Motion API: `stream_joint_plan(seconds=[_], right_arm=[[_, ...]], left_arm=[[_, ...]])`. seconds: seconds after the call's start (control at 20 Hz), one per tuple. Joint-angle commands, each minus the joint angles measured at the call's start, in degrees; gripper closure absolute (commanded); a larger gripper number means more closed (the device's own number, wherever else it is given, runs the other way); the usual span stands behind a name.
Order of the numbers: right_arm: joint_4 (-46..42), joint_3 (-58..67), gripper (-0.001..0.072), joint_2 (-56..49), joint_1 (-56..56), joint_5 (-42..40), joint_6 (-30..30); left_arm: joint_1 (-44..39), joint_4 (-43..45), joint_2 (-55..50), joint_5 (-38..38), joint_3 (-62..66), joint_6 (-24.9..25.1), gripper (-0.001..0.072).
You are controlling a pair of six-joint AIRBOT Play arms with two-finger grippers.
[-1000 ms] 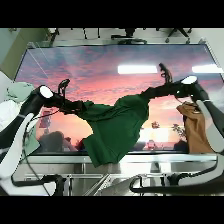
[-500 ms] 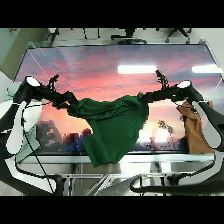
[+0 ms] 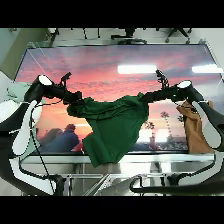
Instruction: Fold the shirts.
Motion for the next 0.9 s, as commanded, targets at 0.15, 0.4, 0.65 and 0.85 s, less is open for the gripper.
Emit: stream_joint_plan(seconds=[0.15, 0.4, 0.65, 0.85], right_arm=[[0.7, 1.1, 0.0692, 3.9, -1.0, 0.0, 0.1], [7.1, 11.1, 0.0692, 18.1, -7.3, 0.0, 0.9], [9.1, 24.3, 0.0693, 35.2, -13.5, -1.3, -0.2], [-1.0, 29.0, 0.0693, 48.6, -19.4, -10.5, -0.2]], left_arm=[[1.3, 7.6, 0.8, 2.3, 3.7, -4.0, 0.0695], [3.5, 1.4, 13.5, -3.2, 19.1, -4.0, 0.0696], [7.0, -0.3, 29.9, -3.7, 34.9, -7.0, 0.0696], [16.8, 0.2, 46.3, -3.0, 32.8, -7.4, 0.0695]])
